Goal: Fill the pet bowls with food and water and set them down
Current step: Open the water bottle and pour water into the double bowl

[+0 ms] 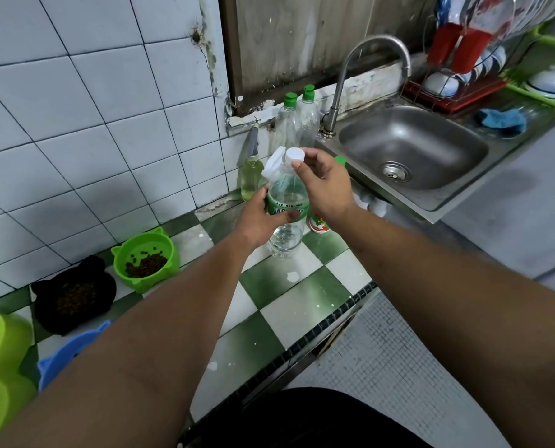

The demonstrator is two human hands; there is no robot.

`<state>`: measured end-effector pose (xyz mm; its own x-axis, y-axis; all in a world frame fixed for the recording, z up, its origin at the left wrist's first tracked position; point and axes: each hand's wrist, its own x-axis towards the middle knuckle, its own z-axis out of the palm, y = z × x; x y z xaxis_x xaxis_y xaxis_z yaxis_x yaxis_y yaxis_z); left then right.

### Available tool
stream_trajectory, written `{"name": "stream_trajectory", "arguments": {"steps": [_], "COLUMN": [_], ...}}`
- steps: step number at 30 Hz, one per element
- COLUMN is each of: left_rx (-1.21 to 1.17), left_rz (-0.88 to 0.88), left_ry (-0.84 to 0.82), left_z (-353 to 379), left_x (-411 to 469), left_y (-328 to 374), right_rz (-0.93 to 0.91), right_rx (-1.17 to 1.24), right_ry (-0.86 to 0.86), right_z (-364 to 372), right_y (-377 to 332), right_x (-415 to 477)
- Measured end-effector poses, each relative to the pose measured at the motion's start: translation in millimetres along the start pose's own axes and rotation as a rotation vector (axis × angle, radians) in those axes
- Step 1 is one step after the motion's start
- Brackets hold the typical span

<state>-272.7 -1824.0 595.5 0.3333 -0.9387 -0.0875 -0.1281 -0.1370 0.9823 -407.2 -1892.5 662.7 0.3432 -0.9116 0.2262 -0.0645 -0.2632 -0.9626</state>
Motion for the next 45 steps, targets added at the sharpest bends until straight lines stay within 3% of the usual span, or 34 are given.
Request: {"name": "stream_trajectory", "arguments": {"steps": [9,19,27,30,36,45], "left_rx": [0.027,-0.013,-0.01,-0.005,0.018,0.006], "left_rz": [0.003,0.009,0.008,0.004,0.013,0.027], "left_ry": [-0.025,-0.036,-0.048,-0.054,-0.053,-0.046], "left_z": [-2,-2,-3,-3,-2,-1], "left_x": [0,3,3,3,3,3], "left_y": [0,2,1,1,1,-6], "right_rz": [-0.029,-0.08,-0.132,-0.143,-0.08,0.096], "right_rx": [-0.117,-0.146,-0.178,-0.134,-0.193,-0.383], "right_ry": [0.11,-0.044,-0.068,0.004,0.272,0.135], "right_z": [10,-1,0,-2,-21,-24], "right_y": [-9,-12,-9,-6,30,99], "right_x": [2,9,14,12,-13,-59]}}
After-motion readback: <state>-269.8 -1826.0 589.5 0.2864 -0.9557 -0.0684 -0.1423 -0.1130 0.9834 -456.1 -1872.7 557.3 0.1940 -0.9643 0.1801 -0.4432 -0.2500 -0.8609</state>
